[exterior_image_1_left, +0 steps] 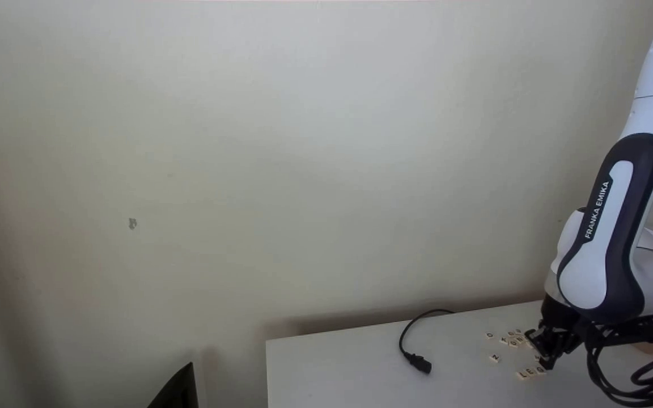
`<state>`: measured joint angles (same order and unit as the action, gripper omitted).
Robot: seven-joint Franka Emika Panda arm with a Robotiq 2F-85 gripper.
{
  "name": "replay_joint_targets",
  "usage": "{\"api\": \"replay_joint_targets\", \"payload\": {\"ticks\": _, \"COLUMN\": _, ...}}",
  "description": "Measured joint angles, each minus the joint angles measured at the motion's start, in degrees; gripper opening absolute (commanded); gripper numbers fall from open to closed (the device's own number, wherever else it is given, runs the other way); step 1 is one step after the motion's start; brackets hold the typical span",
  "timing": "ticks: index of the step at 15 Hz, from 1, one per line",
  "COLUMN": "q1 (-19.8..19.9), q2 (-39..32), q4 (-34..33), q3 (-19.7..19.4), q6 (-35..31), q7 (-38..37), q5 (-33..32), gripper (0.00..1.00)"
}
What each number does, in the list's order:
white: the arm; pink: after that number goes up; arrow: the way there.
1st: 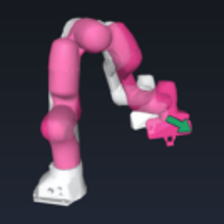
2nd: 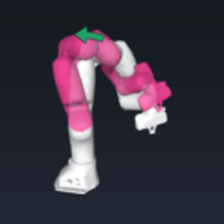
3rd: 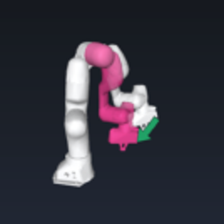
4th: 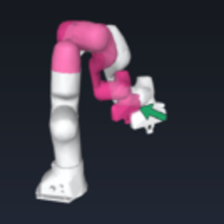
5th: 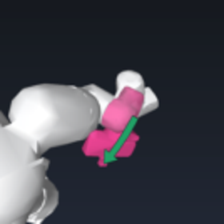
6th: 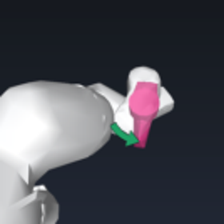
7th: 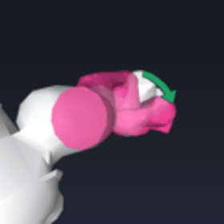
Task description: Spell out the word "leg" with the letter blocks
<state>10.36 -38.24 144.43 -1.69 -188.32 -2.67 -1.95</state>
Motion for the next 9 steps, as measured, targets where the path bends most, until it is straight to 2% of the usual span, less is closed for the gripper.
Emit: {"api": "replay_joint_targets", "payload": {"ticks": 9, "q1": 0.0, "q2": -1.5, "q4": -0.8, "q3": 0.1, "q6": 0.0, "q7": -0.1, "q5": 0.2, "gripper": 0.00}}
